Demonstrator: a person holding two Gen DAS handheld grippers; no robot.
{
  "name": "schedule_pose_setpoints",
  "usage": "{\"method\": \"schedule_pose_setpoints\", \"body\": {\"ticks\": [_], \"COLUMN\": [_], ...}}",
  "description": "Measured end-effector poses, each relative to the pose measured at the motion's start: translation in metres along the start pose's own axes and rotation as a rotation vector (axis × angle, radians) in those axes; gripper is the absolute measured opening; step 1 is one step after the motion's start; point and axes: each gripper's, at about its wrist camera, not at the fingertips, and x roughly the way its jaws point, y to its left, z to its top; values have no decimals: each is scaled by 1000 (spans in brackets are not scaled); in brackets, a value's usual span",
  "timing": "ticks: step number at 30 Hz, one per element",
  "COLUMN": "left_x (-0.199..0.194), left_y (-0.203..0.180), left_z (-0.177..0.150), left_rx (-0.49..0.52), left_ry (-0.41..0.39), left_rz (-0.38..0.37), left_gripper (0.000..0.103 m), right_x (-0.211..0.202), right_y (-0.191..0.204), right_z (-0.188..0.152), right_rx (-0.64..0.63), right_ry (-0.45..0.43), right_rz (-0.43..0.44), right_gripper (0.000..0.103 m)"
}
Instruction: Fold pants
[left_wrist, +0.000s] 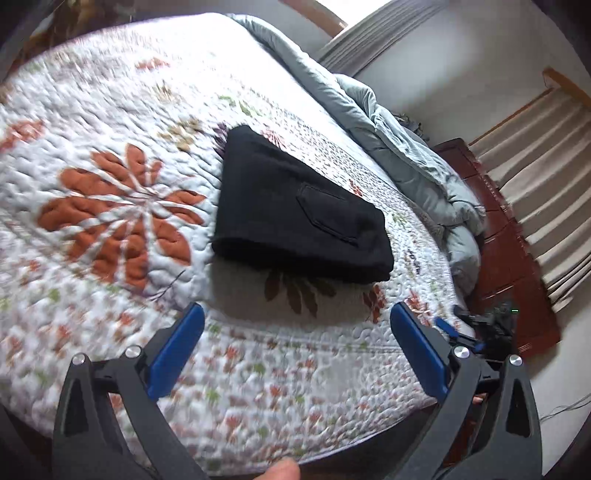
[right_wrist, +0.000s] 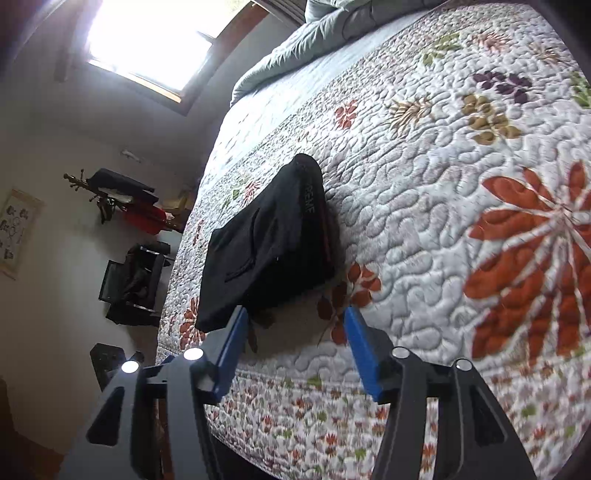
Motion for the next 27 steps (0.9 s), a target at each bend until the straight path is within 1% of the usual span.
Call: {"method": "schedule_pose_setpoints", "body": {"ticks": [1, 3, 6, 9, 12, 13, 14, 15, 18, 21, 24, 27], "left_x": [-13, -34, -67, -96, -121, -129, -137, -144, -165, -181, -191, -199], "left_y": [-7, -25, -54, -81, -98, -104, -109, -114, -127, -143, -157, -169], "left_z": [-9, -24, -50, -72, -91, -98, -104, -109, -122, -134, -146, -160], "left_rx": [24, 75, 150, 219, 242, 248, 254, 259, 262, 279, 294, 304], "left_ry": [-26, -50, -113, -169, -201, -210, -217, -225, -253, -275, -289, -289], "left_rz": [27, 83, 214, 304, 350, 365, 375, 379, 390, 429, 442, 428], "left_gripper": [100, 100, 100, 100, 100, 100, 100, 100, 100, 100, 100, 100], "right_x": [-11, -37, -64, -91, -114, -121, -129, -135, -149, -163, -171, -174], "right_y": [6, 16, 26, 45, 68, 74, 84, 93, 125, 157, 184, 201], "right_z": [-11, -36, -67, -95, -120, -126, -134, -141, -161, -182, -201, -218], "right_rx": [-12, -23, -31, -77, -145, -161, -181, -206, -309, -412, -499, -542], "right_ry": [-18, -57, -88, -146, -213, -227, -246, -262, -306, -362, -393, -388], "right_rz": [-7, -41, -69, -111, -169, -178, -186, -205, -294, -332, -376, -416], "right_gripper": [68, 80, 81, 83, 88, 88, 89, 92, 94, 96, 96, 96]}}
